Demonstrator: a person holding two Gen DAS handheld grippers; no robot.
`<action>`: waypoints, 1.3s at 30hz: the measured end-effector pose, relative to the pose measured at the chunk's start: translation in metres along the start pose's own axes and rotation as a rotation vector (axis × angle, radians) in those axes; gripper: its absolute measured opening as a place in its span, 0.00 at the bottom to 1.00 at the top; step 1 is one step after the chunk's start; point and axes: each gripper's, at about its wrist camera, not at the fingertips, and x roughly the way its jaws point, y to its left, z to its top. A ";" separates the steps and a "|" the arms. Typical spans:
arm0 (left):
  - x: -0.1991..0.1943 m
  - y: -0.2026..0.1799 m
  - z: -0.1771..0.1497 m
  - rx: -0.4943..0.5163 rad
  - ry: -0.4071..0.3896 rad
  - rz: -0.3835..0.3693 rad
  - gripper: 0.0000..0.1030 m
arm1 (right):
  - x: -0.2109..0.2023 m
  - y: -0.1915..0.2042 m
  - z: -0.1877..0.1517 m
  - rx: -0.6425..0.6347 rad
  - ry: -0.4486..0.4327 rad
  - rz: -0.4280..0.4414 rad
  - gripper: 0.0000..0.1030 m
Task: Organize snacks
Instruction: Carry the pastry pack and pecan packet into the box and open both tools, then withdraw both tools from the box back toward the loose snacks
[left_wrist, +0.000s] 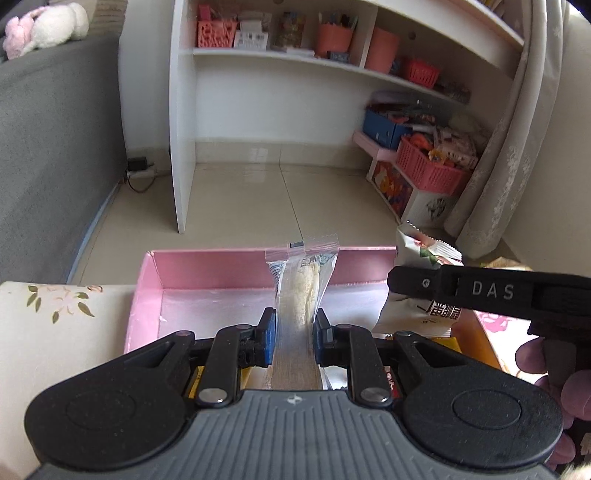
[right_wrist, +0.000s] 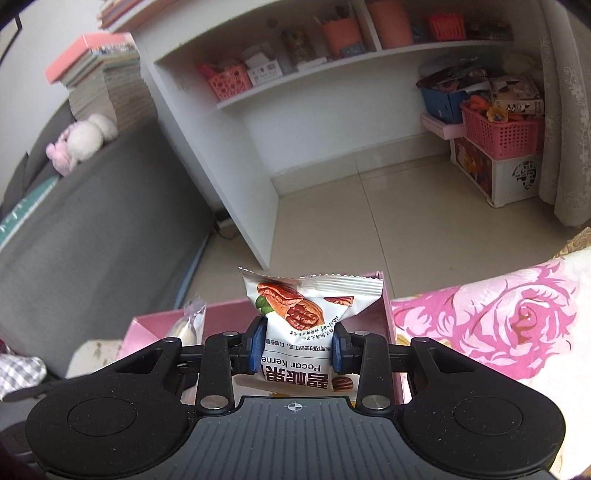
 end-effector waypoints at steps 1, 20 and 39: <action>0.003 0.001 0.001 -0.005 0.016 -0.002 0.18 | 0.003 0.000 -0.001 -0.001 0.019 -0.005 0.33; -0.018 0.008 -0.002 -0.041 0.005 -0.081 0.56 | -0.017 -0.004 0.005 0.061 0.004 0.070 0.62; -0.104 -0.004 -0.038 0.024 -0.052 -0.050 0.97 | -0.119 0.025 -0.039 -0.079 -0.016 0.031 0.94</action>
